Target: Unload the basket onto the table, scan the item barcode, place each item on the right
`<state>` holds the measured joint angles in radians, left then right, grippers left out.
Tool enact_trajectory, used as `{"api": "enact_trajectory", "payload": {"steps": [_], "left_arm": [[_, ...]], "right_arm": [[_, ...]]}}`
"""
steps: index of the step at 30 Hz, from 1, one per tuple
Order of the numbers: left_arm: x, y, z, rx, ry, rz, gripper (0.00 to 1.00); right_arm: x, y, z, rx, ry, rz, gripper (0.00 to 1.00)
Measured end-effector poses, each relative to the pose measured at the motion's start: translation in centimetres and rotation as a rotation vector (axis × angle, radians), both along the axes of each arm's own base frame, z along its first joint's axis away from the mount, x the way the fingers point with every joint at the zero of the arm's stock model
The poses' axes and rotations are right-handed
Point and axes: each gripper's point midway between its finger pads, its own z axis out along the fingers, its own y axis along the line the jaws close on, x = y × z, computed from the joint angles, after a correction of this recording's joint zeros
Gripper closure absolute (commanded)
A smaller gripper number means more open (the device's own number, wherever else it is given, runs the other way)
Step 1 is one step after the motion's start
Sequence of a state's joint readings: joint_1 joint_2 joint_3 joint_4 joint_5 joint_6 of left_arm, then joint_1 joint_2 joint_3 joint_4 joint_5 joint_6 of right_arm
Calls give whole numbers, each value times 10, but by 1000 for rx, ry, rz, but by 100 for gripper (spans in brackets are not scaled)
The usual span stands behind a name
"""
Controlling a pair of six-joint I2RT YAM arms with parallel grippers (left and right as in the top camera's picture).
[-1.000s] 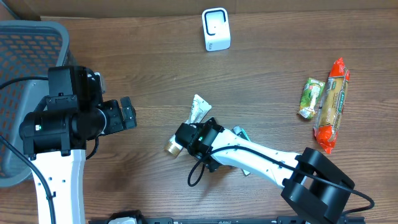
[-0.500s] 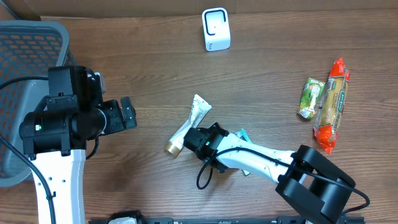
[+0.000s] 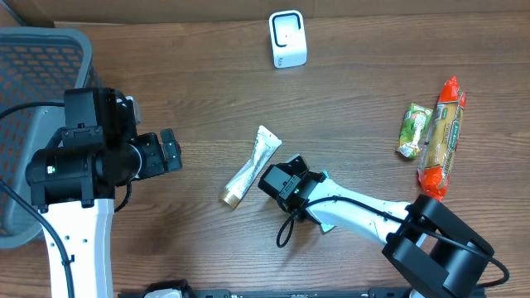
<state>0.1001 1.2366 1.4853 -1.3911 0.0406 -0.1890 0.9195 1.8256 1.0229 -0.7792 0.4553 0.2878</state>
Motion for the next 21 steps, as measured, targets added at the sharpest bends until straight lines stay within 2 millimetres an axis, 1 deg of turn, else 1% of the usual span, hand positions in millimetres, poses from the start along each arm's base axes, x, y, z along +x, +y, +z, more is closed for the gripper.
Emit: {"api": "enact_trajectory", "payload": {"steps": [1, 2, 4, 6, 7, 13, 16, 17, 19, 21], "left_arm": [[0, 0, 0, 0, 0, 0, 0], [0, 0, 0, 0, 0, 0, 0], [0, 0, 0, 0, 0, 0, 0], [0, 0, 0, 0, 0, 0, 0], [0, 0, 0, 0, 0, 0, 0], [0, 0, 0, 0, 0, 0, 0], [0, 0, 0, 0, 0, 0, 0], [0, 0, 0, 0, 0, 0, 0], [0, 0, 0, 0, 0, 0, 0], [0, 0, 0, 0, 0, 0, 0]], "right_arm": [[0, 0, 0, -3, 2, 6, 64], [0, -1, -1, -6, 6, 11, 67], [0, -1, -1, -6, 6, 15, 78], [0, 0, -1, -3, 4, 11, 94], [0, -1, 0, -4, 3, 11, 96], [-2, 0, 4, -7, 38, 6, 96], [-11, 10, 7, 40, 128, 20, 96], [-15, 16, 9, 67, 159, 31, 96], [-22, 36, 14, 152, 221, 56, 96], [-28, 61, 26, 282, 269, 95, 96]]}}
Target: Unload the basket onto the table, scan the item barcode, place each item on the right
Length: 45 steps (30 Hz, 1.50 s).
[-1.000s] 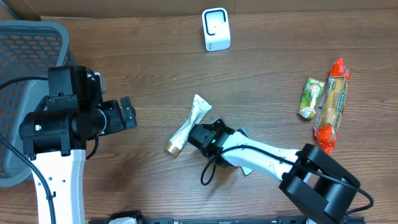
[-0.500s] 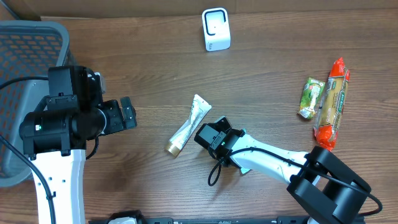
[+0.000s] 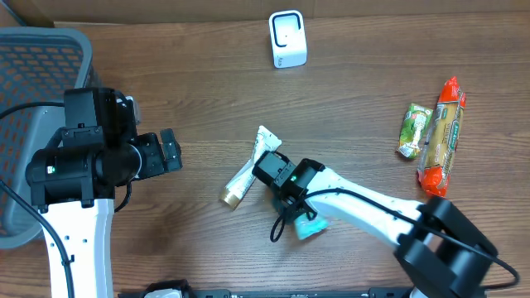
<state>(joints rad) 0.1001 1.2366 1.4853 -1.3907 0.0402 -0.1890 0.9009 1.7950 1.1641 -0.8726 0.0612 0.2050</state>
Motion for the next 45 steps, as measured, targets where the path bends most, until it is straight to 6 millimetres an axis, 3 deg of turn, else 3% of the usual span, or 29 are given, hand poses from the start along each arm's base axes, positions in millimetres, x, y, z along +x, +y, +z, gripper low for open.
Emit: {"api": "enact_trajectory", "payload": {"steps": [4, 6, 9, 12, 15, 18, 21, 24, 27, 29, 34, 35, 36, 40, 45], "left_arm": [[0, 0, 0, 0, 0, 0, 0], [0, 0, 0, 0, 0, 0, 0], [0, 0, 0, 0, 0, 0, 0], [0, 0, 0, 0, 1, 0, 0], [0, 0, 0, 0, 1, 0, 1], [0, 0, 0, 0, 1, 0, 1], [0, 0, 0, 0, 1, 0, 0], [0, 0, 0, 0, 1, 0, 1], [0, 0, 0, 0, 1, 0, 0], [0, 0, 0, 0, 1, 0, 0], [0, 0, 0, 0, 1, 0, 0], [0, 0, 0, 0, 1, 0, 0], [0, 0, 0, 0, 1, 0, 0], [0, 0, 0, 0, 1, 0, 0], [0, 0, 0, 0, 1, 0, 1]], "right_arm": [[3, 37, 42, 302, 55, 12, 96], [23, 65, 71, 554, 64, 29, 96], [40, 78, 87, 763, 74, 52, 96], [41, 73, 71, 902, 176, 29, 96], [35, 58, 34, 904, 316, -59, 96], [32, 45, 13, 891, 396, -131, 94], [37, 39, 13, 902, 410, -160, 89], [37, 32, 8, 878, 424, -196, 73], [34, 24, -2, 811, 435, -251, 67], [36, 21, -5, 793, 431, -276, 51], [40, 13, -11, 760, 422, -317, 42], [40, 11, -11, 756, 423, -324, 25], [41, 8, -12, 751, 423, -335, 0], [47, 2, -1, 733, 427, -365, 0], [50, -26, -6, 532, 386, -436, 0]]}}
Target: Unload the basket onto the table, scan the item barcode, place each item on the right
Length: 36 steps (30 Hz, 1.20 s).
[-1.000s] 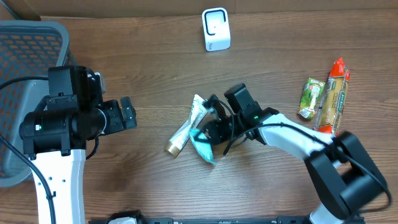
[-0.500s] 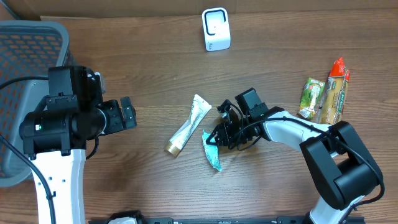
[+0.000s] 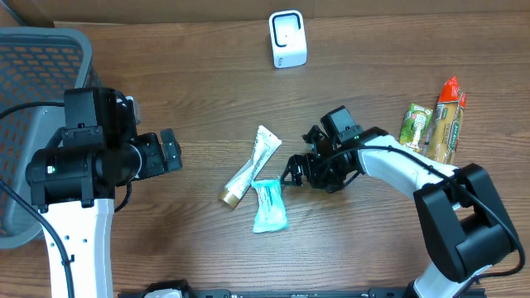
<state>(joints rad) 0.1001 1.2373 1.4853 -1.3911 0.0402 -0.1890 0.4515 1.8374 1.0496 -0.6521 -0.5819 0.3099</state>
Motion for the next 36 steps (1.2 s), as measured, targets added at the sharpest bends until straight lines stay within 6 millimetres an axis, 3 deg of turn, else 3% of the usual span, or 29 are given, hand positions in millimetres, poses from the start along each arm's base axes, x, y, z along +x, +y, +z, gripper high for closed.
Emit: {"api": "enact_trajectory", "payload": {"steps": [4, 9, 12, 15, 19, 22, 24, 30, 36], "left_arm": [[0, 0, 0, 0, 0, 0, 0], [0, 0, 0, 0, 0, 0, 1], [0, 0, 0, 0, 0, 0, 0], [0, 0, 0, 0, 0, 0, 0], [0, 0, 0, 0, 0, 0, 0], [0, 0, 0, 0, 0, 0, 0], [0, 0, 0, 0, 0, 0, 1], [0, 0, 0, 0, 0, 0, 0], [0, 0, 0, 0, 0, 0, 0]], "right_arm": [[0, -31, -5, -199, -16, -1, 0], [2, -45, 10, -323, -87, 46, 0], [-1, -26, 35, -351, -194, 117, 0], [-8, 12, 57, -354, -328, 201, 0], [-26, 75, 71, -275, -484, 279, 0], [-41, 107, 75, -216, -526, 286, 0], [-45, 113, 69, -218, -505, 264, 5], [-42, 105, 30, -306, -385, 148, 39], [-40, 95, 22, -366, -344, 36, 41]]}}
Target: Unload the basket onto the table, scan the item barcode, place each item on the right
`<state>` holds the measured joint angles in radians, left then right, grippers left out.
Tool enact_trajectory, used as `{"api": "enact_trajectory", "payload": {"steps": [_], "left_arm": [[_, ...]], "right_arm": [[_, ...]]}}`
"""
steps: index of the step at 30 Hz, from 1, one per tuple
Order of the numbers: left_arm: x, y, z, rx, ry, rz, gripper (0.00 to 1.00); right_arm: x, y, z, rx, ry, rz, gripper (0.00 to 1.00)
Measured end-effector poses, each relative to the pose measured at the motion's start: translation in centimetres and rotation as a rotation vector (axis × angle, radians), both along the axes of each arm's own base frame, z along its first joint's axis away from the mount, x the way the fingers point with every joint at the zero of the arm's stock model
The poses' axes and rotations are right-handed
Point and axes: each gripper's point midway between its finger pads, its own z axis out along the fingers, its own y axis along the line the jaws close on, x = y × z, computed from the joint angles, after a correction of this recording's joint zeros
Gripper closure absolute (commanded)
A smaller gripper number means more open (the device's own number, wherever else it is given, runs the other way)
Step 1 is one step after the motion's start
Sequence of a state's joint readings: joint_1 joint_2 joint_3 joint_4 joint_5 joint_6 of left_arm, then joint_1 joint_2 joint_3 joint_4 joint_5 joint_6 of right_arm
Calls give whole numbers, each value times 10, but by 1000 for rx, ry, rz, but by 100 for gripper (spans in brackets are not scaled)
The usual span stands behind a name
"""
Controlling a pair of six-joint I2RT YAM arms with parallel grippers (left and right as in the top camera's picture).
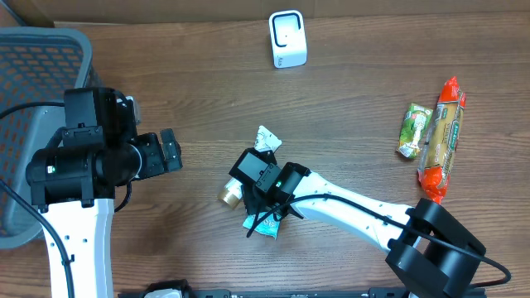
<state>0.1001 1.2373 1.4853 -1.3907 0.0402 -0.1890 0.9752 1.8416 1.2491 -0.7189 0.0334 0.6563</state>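
Observation:
A white tube [266, 137] with a gold cap [227, 196] lies slanted at the table's middle. My right gripper [249, 171] sits over the tube's middle and hides it; its fingers do not show from above. A teal packet [263, 225] lies just below, partly under the right arm. The white scanner [287, 39] stands at the back centre. My left gripper [171, 150] hangs at the left, open and holding nothing, well away from the tube.
A grey mesh basket [37, 50] stands at the far left. A green packet [413, 129] and a long orange-red biscuit packet [442, 141] lie at the right. The right arm stretches from the front right corner across to the middle.
My right gripper was to the right of the tube, with its arm swung toward the right-hand packets. Now it is on top of the tube's middle. The teal packet lies slightly lower, partly covered.
My right gripper was just right of the tube, then against the tube's upper part with the teal packet under the arm. Later it was further right, the teal packet lying bare beside the tube. Now it covers the tube. The left arm stayed put.

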Motion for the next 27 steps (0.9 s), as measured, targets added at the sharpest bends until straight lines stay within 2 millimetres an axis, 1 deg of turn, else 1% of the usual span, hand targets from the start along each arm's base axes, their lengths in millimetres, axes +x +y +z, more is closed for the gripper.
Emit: {"api": "enact_trajectory", "payload": {"steps": [4, 5, 8, 9, 10, 12, 15, 17, 19, 20, 21, 22, 24, 27], "left_arm": [[0, 0, 0, 0, 0, 0, 0], [0, 0, 0, 0, 0, 0, 0], [0, 0, 0, 0, 0, 0, 0], [0, 0, 0, 0, 0, 0, 0], [0, 0, 0, 0, 0, 0, 0], [0, 0, 0, 0, 0, 0, 0], [0, 0, 0, 0, 1, 0, 0], [0, 0, 0, 0, 1, 0, 1], [0, 0, 0, 0, 0, 0, 0], [0, 0, 0, 0, 0, 0, 1], [0, 0, 0, 0, 0, 0, 0], [0, 0, 0, 0, 0, 0, 0], [0, 0, 0, 0, 0, 0, 1], [0, 0, 0, 0, 0, 0, 0]], "right_arm": [[0, -9, -2, -30, 11, -42, 36], [0, -12, -3, -37, 16, -49, 33], [-6, -24, -4, -82, 60, -69, 12], [-9, -31, -2, -109, 80, -70, 2], [-10, -33, 2, -122, 94, -73, 0], [-8, -34, 14, -131, 103, -77, 0], [5, -18, 36, -73, 71, -66, 0], [9, -7, 45, -30, 56, -52, 0], [10, -4, 47, -17, 53, -45, 0], [11, -2, 47, -12, 51, -42, 6], [12, 0, 48, -1, 44, -37, 15], [15, 4, 48, 14, 31, -31, 21], [19, 9, 48, 39, 18, -49, 26], [18, 4, 41, 21, 35, -102, 27]]}}
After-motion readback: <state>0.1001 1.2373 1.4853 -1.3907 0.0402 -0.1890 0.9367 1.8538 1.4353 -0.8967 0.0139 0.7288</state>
